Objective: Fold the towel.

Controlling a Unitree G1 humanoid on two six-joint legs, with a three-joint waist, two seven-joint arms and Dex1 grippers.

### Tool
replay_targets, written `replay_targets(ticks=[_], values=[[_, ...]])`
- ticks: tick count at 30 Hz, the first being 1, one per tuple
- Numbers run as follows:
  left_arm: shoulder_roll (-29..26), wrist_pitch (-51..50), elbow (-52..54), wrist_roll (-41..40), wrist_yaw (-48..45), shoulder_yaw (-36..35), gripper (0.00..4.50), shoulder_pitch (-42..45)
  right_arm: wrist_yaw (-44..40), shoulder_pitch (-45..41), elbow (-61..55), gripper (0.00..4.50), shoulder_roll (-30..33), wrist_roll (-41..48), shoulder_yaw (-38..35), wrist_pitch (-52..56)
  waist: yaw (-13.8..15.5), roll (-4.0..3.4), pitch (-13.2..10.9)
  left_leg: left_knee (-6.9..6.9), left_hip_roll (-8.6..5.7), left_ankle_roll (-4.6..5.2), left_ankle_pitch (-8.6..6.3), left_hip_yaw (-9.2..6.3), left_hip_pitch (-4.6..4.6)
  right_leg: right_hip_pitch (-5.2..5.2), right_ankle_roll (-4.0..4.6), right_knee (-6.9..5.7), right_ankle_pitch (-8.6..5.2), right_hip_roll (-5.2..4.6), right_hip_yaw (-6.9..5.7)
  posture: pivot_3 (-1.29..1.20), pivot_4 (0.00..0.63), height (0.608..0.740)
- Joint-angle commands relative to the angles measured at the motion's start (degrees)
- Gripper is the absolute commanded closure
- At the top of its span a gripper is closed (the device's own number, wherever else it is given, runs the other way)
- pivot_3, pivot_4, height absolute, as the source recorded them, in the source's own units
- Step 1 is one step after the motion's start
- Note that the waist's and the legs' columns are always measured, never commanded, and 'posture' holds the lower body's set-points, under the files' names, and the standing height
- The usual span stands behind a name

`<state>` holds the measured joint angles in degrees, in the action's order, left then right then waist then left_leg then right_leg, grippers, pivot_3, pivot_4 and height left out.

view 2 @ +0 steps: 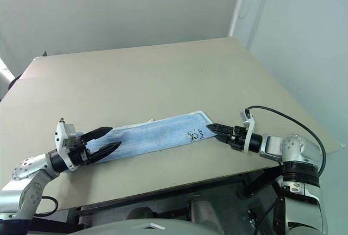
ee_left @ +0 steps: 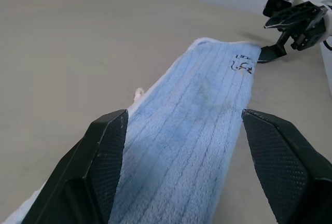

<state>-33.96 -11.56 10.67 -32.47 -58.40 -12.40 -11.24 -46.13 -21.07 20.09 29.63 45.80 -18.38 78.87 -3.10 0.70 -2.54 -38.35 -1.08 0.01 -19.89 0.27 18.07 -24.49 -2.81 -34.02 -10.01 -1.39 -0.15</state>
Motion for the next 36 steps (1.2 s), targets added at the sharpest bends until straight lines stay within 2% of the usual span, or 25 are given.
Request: replay_targets(ticks=[1, 5, 7, 9, 13, 19, 23, 27, 31, 36], values=[[-0.5, 1.0, 2.4, 0.4, 0.4, -0.8, 0.8, -0.4, 1.4, -2.3, 1.8, 0.05, -1.6, -1.2, 0.8, -2.1, -0.2, 0.0, 0.0, 0.0, 0.0, 0.0, 0.0, 0.0, -0.05, 0.04, 0.0, 0.0, 0.0, 0.0, 0.0, 0.0, 0.0, 0.74], [-0.6, 1.0, 2.3, 0.5, 0.5, -1.0, 0.8, -0.3, 3.4, -4.6, 5.4, 0.05, -2.8, -4.4, 2.4, -5.2, -1.0, 0.06, 0.0, 0.0, 0.0, 0.0, 0.0, 0.0, -0.25, 0.18, 0.0, 0.02, -0.01, -0.01, 0.0, 0.0, 0.0, 0.74], [-0.6, 0.8, 2.0, 0.6, 0.7, -0.9, 0.8, 0.4, 4.5, -6.0, 7.5, 0.44, -3.9, -5.4, 2.3, -6.9, -1.0, 0.14, -0.1, 0.01, 0.0, -0.01, -0.01, 0.0, -0.52, 0.36, -0.01, 0.06, -0.01, -0.04, -0.01, 0.0, 0.0, 0.74], [-0.6, 0.8, 1.6, 0.8, 0.8, -0.7, 0.8, 1.0, 5.2, -6.9, 8.5, 1.0, -4.7, -6.6, 3.1, -8.4, -1.0, 0.11, -0.1, 0.02, 0.02, -0.03, -0.02, -0.11, -0.59, 0.44, -0.01, 0.29, -0.01, -0.03, -0.08, 0.0, 0.0, 0.74], [-0.7, 1.0, 1.1, 1.0, 0.6, -0.8, 0.8, 1.5, 3.5, -6.9, 8.5, 2.5, -4.2, -6.9, 4.0, -8.9, -1.0, 0.03, -0.1, 0.08, 0.14, -0.04, -0.03, -0.18, -0.55, 0.46, -0.03, 0.73, 0.0, -0.04, -0.27, 0.0, 0.0, 0.74], [-1.7, 1.9, -1.2, 1.2, 0.1, -2.4, 0.8, 1.7, 0.8, -6.4, 8.2, 4.37, -0.1, -7.1, 2.2, -11.1, -0.8, 0.29, 0.0, 0.1, 0.08, -0.04, -0.02, -0.17, -0.58, 0.47, -0.04, 0.73, 0.0, -0.09, -0.23, 0.0, 0.0, 0.74], [-2.3, 2.7, -2.1, 1.5, -0.2, -3.1, 0.8, -0.1, -2.0, -6.1, 9.4, 4.45, 6.0, -6.3, -0.8, -12.5, 0.2, -0.06, -0.1, 0.06, -0.23, -0.02, -0.02, -0.08, -0.53, 0.25, -0.24, 0.86, 0.13, -0.34, -0.14, 0.0, 0.0, 0.74], [-2.5, 3.2, -2.9, 2.2, -0.6, -3.3, 0.8, -2.2, -4.3, -5.4, 10.4, 4.45, 11.4, -7.0, -1.3, -13.9, 1.0, -0.21, -0.1, 0.14, -0.41, 0.45, -0.29, -0.11, 0.19, -0.23, -0.39, 0.78, 0.27, -0.32, 0.03, 0.0, 0.0, 0.74], [-2.6, 3.9, -5.6, 2.3, -0.7, -4.3, 0.8, -1.7, -8.1, -5.4, 10.8, 4.45, 16.8, -9.3, 0.8, -16.5, 1.4, -0.32, 0.0, 0.21, -0.39, 0.68, -0.43, -0.12, 0.4, -0.68, -0.25, 0.79, 0.43, -0.24, 0.03, 0.0, 0.0, 0.74], [-3.2, 5.3, -8.6, 3.0, -1.0, -4.5, 0.8, 0.4, -13.7, -6.5, 3.4, 4.45, 19.7, -10.0, 4.8, -18.9, 1.9, -0.44, -0.1, 0.16, -0.38, 0.69, -0.43, -0.04, 0.33, -0.4, -0.25, 0.81, 0.18, -0.21, 0.07, 0.0, 0.0, 0.74]])
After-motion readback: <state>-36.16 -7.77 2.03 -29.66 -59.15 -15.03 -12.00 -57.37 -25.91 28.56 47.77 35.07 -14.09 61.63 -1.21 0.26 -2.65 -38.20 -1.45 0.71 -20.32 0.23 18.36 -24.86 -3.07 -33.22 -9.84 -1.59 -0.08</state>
